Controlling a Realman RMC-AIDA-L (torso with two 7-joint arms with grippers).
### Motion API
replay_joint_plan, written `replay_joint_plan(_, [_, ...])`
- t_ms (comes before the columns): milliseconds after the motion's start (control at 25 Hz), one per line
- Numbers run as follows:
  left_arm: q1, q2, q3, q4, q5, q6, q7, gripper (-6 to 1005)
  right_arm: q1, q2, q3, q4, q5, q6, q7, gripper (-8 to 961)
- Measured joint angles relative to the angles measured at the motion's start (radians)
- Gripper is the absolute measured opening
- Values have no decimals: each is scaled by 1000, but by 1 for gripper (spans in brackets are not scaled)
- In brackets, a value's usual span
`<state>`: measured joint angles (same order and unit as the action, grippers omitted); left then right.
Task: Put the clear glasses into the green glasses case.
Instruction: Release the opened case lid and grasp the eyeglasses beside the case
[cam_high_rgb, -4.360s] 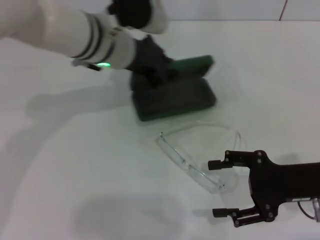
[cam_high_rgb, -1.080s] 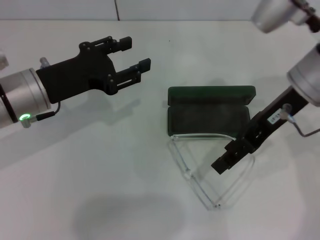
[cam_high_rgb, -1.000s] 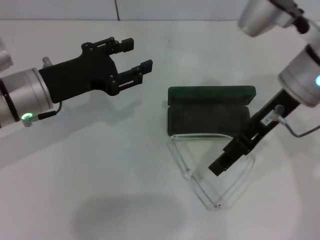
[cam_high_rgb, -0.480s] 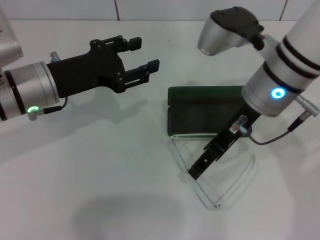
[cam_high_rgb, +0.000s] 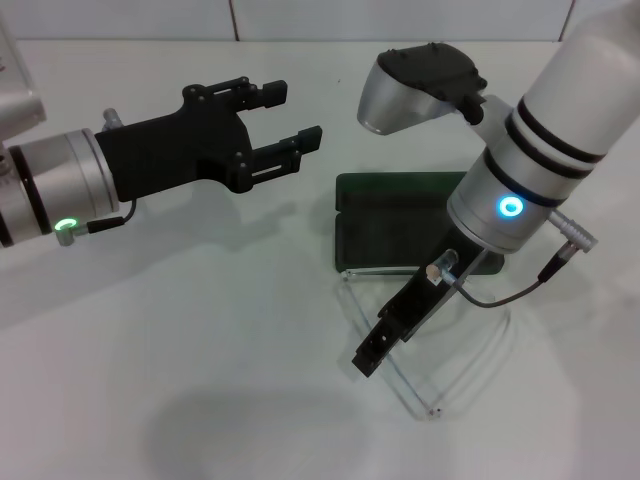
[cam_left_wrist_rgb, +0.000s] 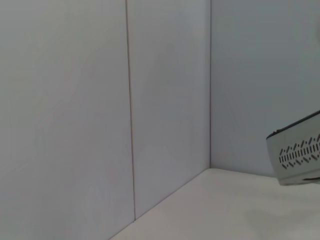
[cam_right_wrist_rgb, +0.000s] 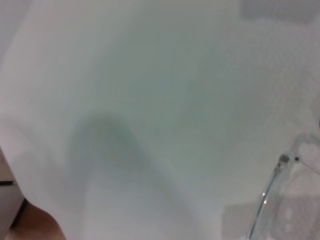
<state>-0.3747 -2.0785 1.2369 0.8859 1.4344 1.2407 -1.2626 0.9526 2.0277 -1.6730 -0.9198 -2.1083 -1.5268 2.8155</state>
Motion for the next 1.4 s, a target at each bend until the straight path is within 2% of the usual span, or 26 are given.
replay_joint_plan(720, [4,-8,3,-7,25,12,8,653,4,0,-56,59,18,68,25,724])
replay_joint_plan(1080, [7,-8,3,-7,25,34,12,653,-3,0,-116,65,63,102,25,722])
replay_joint_plan(1400, [15,-8,1,-8,41,47,14,653,-8,0,-122,66,69,123,25,567])
